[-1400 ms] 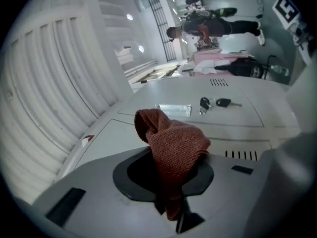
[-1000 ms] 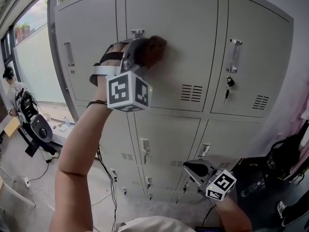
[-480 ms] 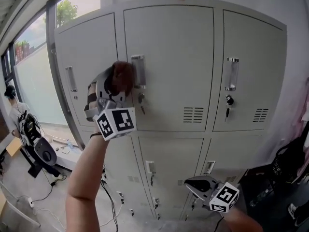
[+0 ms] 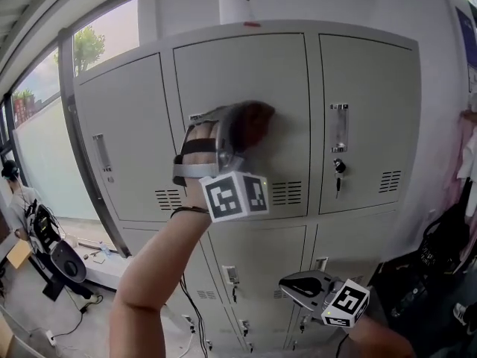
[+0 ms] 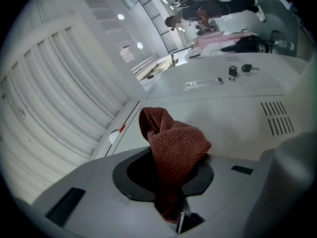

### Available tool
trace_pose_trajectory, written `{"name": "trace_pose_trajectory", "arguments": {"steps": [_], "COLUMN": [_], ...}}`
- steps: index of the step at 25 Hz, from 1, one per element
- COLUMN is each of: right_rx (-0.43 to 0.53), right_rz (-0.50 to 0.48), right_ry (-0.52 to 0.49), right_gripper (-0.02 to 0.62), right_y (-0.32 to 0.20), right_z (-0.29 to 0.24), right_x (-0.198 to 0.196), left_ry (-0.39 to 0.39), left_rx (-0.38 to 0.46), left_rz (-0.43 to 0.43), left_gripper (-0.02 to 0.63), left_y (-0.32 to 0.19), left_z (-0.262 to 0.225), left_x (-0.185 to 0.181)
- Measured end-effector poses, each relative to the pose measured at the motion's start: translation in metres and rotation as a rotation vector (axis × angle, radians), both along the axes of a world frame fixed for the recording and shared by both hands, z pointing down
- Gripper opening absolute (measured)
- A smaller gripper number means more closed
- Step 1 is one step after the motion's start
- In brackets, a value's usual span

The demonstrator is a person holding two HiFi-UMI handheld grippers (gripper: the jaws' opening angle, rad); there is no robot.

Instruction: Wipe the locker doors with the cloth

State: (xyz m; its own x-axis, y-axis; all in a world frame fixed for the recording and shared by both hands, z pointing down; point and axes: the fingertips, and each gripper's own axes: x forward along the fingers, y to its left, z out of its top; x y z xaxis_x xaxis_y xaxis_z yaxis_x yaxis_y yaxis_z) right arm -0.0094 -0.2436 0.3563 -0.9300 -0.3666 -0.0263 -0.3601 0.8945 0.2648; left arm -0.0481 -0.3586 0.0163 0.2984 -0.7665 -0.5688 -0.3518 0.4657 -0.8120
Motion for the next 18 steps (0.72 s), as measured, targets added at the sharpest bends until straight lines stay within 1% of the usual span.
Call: {"name": "trace_pose_trajectory", "arguments": {"steps": [4, 6, 8, 9, 10, 12, 13, 15, 18], "right_rx": [0.031, 0.038, 0.039, 0.038, 0.037, 0.032, 0.028, 0.022, 0.021], "right_rz": [0.030, 0.051, 0.071, 0.080, 0.089, 0.105, 0.111, 0.110, 0.097], "right_ry": [-0.017, -0.026, -0.032, -0.035, -0.037, -0.040, -0.045, -0.056, -0.058], "right_gripper": [0.018, 0.018, 0.018, 0.018, 0.018, 0.018, 0.018, 0.018, 0.018], "right_y": [0.003, 0.004, 0.006, 0.007, 0.008, 0.007, 0.007, 0.006, 0.005], "right_z": [-0.015, -0.019, -0.019, -0.019, -0.018, -0.018, -0.018, -0.020, -0.023], "right_x": [0.013, 0.021, 0.028, 0.032, 0.036, 0.044, 0.047, 0.049, 0.048], "left_ry": [-0.192, -0.261, -0.303, -0.300, -0.274, -0.183, -0.142, -0.087, -0.017], "left_rx": [-0.016, -0.012, 0.017, 0.017, 0.006, -0.009, -0.004, 0.008, -0.017], "left_rz": [0.033, 0.048, 0.053, 0.075, 0.113, 0.181, 0.192, 0.170, 0.105], "left_gripper": [0.071, 0.071, 0.071, 0.071, 0.071, 0.071, 0.071, 0.071, 0.071], "left_y": [0.000, 0.000, 0.000, 0.000, 0.001, 0.002, 0.003, 0.002, -0.001], "left_z": [0.029, 0.038, 0.040, 0.039, 0.035, 0.020, 0.011, -0.003, -0.015], "left_x": [0.082, 0.115, 0.137, 0.145, 0.150, 0.146, 0.138, 0.111, 0.059]}}
